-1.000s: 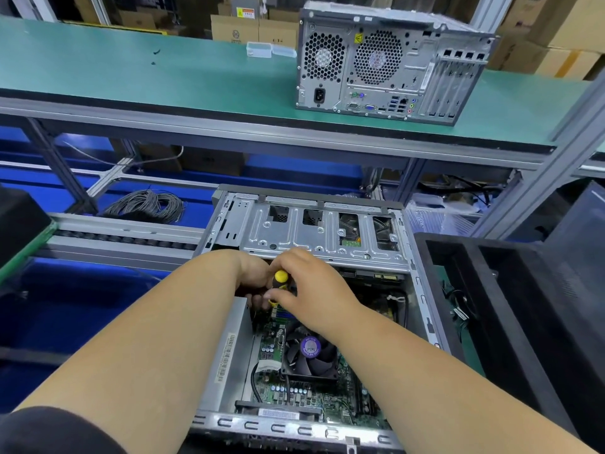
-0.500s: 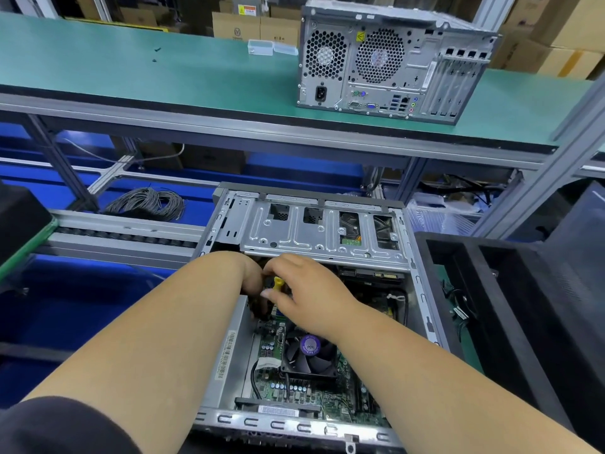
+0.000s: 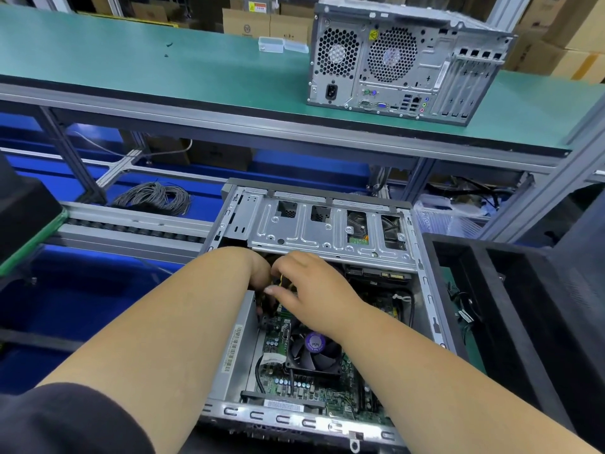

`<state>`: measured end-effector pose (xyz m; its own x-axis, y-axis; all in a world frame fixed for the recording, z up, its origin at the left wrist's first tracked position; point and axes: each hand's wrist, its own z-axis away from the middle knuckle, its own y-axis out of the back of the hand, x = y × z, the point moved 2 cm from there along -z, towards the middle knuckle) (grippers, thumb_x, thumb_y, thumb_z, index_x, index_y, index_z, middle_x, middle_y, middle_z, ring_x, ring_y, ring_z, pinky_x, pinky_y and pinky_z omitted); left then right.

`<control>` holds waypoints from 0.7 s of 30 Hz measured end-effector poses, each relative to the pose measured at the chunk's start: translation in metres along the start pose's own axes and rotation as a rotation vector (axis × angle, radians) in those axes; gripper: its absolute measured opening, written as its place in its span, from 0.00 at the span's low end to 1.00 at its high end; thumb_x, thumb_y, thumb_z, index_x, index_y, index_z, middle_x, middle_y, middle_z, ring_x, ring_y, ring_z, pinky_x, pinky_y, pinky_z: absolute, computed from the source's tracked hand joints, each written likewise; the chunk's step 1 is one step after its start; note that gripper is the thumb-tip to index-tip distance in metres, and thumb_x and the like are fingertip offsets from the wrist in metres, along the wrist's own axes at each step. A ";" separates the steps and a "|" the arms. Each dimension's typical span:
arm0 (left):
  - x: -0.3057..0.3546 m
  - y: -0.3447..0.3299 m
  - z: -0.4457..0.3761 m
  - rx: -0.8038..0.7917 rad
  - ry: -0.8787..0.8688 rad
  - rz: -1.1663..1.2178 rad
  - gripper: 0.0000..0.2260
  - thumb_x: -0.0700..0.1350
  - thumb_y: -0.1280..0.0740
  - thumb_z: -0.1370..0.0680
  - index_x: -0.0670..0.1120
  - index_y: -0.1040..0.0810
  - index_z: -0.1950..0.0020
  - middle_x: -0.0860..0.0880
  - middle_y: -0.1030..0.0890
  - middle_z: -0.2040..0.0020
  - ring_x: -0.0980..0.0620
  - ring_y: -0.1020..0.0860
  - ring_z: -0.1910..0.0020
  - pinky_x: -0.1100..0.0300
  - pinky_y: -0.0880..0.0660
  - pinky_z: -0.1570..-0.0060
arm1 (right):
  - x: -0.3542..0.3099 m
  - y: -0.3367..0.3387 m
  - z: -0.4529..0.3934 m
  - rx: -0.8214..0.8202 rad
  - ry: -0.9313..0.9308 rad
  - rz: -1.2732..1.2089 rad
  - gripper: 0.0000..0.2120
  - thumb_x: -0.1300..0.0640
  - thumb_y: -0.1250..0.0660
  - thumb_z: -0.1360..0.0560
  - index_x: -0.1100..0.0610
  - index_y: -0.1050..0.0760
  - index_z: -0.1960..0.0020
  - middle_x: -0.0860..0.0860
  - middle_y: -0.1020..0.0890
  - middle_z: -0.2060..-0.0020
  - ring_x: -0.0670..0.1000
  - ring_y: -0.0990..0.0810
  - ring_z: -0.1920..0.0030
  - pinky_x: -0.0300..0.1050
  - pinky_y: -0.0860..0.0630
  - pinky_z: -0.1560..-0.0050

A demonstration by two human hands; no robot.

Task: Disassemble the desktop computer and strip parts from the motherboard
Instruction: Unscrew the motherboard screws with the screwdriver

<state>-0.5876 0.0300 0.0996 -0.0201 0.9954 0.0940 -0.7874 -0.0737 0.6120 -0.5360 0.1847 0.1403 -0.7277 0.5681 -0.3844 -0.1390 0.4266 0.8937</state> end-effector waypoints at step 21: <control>0.000 -0.003 -0.001 -0.073 -0.045 0.084 0.13 0.51 0.27 0.27 0.47 0.16 0.46 0.52 0.22 0.59 0.48 0.25 0.51 0.51 0.27 0.40 | 0.001 -0.006 0.001 -0.083 -0.004 -0.088 0.19 0.62 0.37 0.24 0.57 0.31 0.33 0.52 0.25 0.41 0.53 0.30 0.40 0.48 0.30 0.41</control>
<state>-0.5858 0.0301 0.0971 -0.0622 0.9820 0.1786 -0.8271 -0.1508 0.5414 -0.5355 0.1831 0.1341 -0.7073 0.5343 -0.4628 -0.2575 0.4151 0.8726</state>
